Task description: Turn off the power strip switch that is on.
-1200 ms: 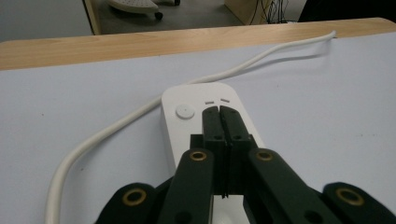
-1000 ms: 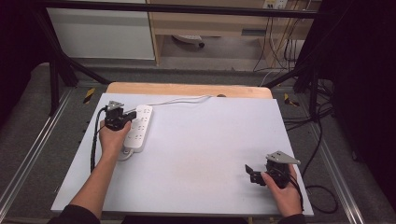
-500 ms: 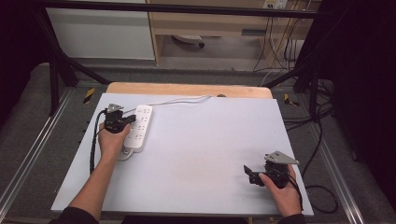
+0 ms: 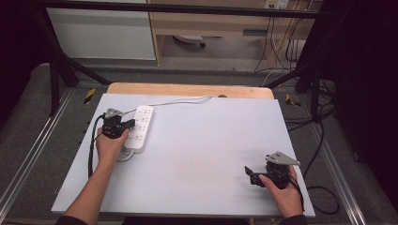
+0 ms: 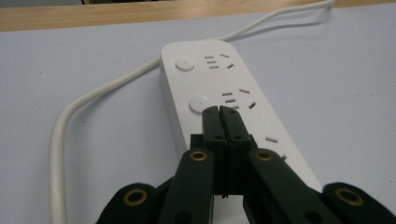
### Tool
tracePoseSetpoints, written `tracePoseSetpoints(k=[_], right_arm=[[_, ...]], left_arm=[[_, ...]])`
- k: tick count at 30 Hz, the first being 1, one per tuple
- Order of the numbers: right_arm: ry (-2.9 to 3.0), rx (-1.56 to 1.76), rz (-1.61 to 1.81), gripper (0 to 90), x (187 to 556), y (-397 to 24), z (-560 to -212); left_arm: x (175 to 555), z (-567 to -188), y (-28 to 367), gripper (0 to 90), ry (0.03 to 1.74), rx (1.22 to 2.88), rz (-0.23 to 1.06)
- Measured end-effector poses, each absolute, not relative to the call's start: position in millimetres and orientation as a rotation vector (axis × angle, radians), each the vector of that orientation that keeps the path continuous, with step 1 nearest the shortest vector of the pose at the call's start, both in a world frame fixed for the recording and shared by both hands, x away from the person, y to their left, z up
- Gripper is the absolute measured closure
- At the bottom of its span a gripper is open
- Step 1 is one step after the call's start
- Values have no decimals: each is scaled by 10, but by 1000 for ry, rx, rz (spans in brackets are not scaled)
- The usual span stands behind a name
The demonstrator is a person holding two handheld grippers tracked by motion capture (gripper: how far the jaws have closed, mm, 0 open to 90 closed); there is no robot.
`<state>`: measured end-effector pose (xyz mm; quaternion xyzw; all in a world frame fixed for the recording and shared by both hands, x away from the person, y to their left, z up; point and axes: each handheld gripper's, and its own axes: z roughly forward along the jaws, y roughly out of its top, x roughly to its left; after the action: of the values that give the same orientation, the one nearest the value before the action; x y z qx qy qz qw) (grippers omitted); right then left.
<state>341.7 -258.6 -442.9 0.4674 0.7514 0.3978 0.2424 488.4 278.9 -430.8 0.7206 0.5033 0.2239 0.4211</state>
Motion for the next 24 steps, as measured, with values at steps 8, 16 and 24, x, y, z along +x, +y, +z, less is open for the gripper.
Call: tracePoseSetpoints(k=[8,16,24], right_arm=[[2061,1291,1085,36,3413,-2567,-4424],[2050,1329,1084,34,3432,-2581,-4434],[2062,1329,1090,32,3434,-2581,-4432]], left_arm=[[4839,-4305,2793,900,1250,1811,561],[4835,-4301,2777,900,1248,1823,565],[4831,-4305,2782,900,1249,1837,568]])
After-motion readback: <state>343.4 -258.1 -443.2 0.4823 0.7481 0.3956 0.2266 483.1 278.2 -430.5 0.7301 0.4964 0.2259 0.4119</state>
